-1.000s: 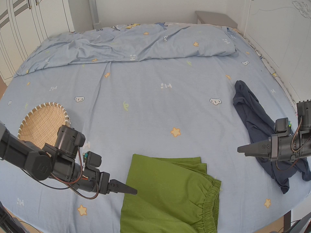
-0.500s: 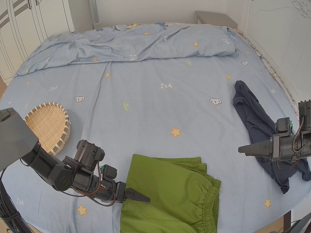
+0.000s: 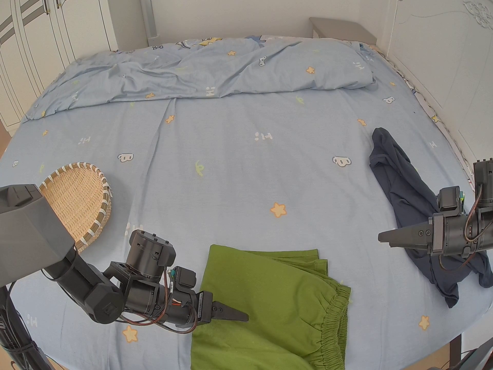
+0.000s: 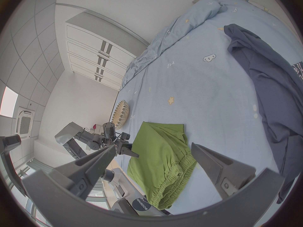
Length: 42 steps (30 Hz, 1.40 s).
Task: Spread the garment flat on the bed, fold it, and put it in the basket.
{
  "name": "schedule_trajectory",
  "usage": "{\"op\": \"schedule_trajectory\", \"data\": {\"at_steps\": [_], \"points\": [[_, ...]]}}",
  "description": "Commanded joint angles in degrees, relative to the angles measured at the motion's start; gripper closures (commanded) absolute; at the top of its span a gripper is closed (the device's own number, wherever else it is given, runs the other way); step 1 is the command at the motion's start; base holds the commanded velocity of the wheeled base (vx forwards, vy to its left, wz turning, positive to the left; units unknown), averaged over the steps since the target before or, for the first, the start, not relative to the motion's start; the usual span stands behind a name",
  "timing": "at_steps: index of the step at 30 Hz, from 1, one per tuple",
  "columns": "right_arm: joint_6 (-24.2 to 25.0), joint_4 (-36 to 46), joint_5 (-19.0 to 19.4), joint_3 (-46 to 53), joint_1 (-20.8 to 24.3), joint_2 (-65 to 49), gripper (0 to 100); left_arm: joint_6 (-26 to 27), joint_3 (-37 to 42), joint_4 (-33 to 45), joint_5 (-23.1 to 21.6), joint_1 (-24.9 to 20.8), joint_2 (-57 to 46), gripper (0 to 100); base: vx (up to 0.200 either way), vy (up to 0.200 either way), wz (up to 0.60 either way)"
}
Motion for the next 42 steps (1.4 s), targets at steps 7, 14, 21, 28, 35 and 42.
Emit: {"op": "schedule_trajectory", "data": {"at_steps": [7,14,21,28,35,42], "points": [[0.01,0.07,0.01,0.00,0.00,-0.02,0,-2.07,-0.51,0.54,0.11,-1.99,-0.58,100,0.000,0.000,0.00],[1.07,0.51,0.01,-0.61,-0.27,-0.02,0,-1.98,-5.44,6.96,10.13,-1.38,-4.71,100,0.000,0.000,0.00],[1.51,0.51,0.01,-0.70,-0.27,-0.02,0,-0.93,-16.42,26.03,11.89,0.73,-9.81,100,0.000,0.000,0.00],[1.51,0.51,-0.08,-0.70,-0.44,-0.02,0,2.67,-21.34,35.00,7.85,4.34,-12.98,100,0.000,0.000,0.00],[1.51,0.51,-0.08,-0.70,-0.27,-0.02,0,3.38,-23.45,38.25,5.21,7.59,-16.58,100,0.000,0.114,0.00],[1.51,0.51,-0.08,-0.70,-0.18,-0.02,0,4.26,-24.68,40.09,5.21,8.55,-16.76,100,0.000,0.200,0.00]]}}
